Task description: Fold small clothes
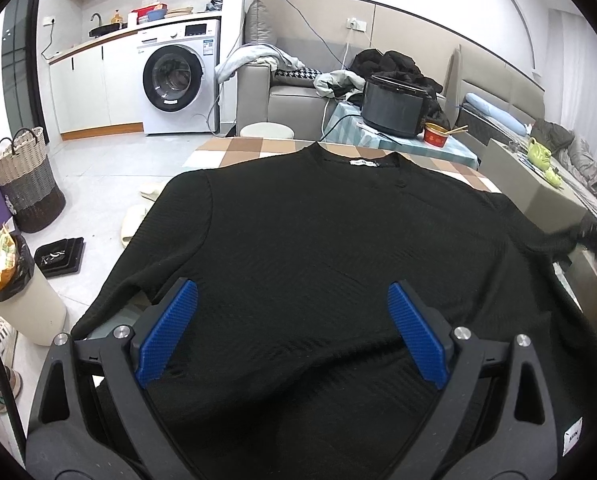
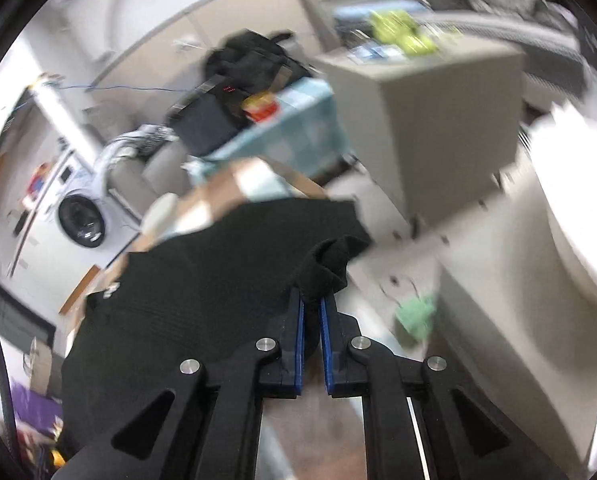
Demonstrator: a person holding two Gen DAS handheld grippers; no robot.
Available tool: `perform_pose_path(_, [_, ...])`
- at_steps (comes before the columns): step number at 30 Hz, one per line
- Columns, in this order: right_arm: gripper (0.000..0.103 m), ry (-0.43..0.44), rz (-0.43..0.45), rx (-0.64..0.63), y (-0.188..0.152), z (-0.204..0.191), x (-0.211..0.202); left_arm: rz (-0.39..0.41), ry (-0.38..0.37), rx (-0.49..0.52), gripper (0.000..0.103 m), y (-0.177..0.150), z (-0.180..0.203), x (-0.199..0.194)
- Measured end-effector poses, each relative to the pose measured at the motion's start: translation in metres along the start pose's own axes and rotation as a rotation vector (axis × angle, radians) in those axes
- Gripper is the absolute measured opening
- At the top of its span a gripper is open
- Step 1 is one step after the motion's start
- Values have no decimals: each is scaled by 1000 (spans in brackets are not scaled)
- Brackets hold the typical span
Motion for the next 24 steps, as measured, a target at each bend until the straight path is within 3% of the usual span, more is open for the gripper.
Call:
perform_pose_path(2, [8, 110, 34, -96, 4, -30, -11, 1, -1, -8, 95, -1, -3, -1])
perform_pose_path(5, [8, 303, 12, -302, -9, -91, -23, 6, 5, -18, 95, -3, -7, 0])
perform_pose_path(8, [8, 425, -129, -535, -50, -148, -18, 6, 10, -30, 95, -6, -10, -2])
perform_pose_path(11, [17, 406, -294, -690, -98, -175, 4, 6, 15, -43, 95, -10, -14, -5])
perform_pose_path(13, [42, 382, -382, -743, -120, -177, 17, 5, 19, -47, 95, -13, -17, -8])
perform_pose_path(14, [44, 376, -393, -749, -125, -175, 19, 3, 23, -47, 95, -14, -17, -9])
perform_pose_path(17, [46, 334, -386, -723, -124, -164, 21, -4, 31, -48, 95, -16, -20, -9])
perform_pose_path(22, [46, 100, -350, -628, -104, -127, 42, -16, 55, -77, 95, -20, -32, -10])
perform_pose_path(24, [46, 60, -356, -600, -106, -118, 50, -23, 79, -103, 95, -25, -43, -13])
Point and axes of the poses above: each gripper's, at about its wrist camera, not at the fingertips, and x roughly the way its jaws point, z to its right, y to its top, the point moved 1 cm from there along x, roughly the way its jaws point, and after that the axes turned 11 degrees about x, right-handed, at the moved point
